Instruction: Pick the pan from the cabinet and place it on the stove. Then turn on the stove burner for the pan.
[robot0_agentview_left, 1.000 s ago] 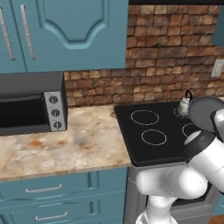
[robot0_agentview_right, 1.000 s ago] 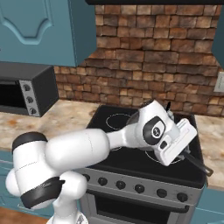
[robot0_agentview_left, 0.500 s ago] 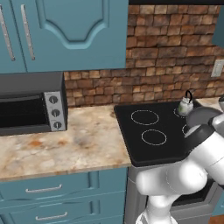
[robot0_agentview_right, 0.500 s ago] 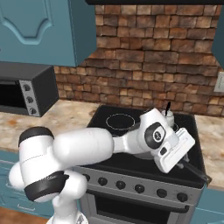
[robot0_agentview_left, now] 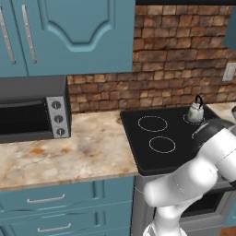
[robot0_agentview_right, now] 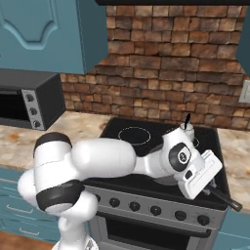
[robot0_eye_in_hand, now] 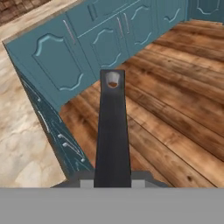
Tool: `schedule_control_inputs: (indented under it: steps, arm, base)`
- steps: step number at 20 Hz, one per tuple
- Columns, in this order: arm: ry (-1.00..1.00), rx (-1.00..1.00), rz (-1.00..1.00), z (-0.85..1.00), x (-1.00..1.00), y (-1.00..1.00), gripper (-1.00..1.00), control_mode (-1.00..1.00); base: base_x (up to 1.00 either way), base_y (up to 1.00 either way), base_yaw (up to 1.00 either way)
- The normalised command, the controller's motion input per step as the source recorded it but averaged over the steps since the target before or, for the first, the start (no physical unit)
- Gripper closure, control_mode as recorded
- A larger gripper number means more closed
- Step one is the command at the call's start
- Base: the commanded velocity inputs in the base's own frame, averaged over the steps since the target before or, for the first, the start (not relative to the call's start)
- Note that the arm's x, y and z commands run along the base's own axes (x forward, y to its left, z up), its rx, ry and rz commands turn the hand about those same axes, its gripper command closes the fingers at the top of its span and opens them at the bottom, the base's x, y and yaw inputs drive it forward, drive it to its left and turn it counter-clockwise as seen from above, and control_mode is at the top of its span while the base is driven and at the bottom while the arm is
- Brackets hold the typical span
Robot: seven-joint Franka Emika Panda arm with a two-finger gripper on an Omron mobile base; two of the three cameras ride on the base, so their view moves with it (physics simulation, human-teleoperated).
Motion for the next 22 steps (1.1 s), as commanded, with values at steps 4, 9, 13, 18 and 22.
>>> schedule_control_inputs:
  steps: [4,9,13,18,22]
  arm:
    - [0.06,0.05,0.00,-0.10,0.05,-0.21,1.00,-1.00]
    - [0.06,0.05,0.00,-0.04,0.16,-0.08,1.00,-1.00]
    - [0.07,0.04,0.00,0.00,0.25,-0.04,1.00,-1.00]
    - [0.08,0.00,0.00,-0.12,0.23,-0.02,1.00,-1.00]
    - [0.09,0.00,0.00,-0.23,0.19,-0.01,1.00,-1.00]
  base:
    - [0.00,0.00,0.00]
    - [0.00,0.00,0.00]
    - [0.00,0.00,0.00]
    - [0.00,0.00,0.00]
    - [0.00,0.00,0.00]
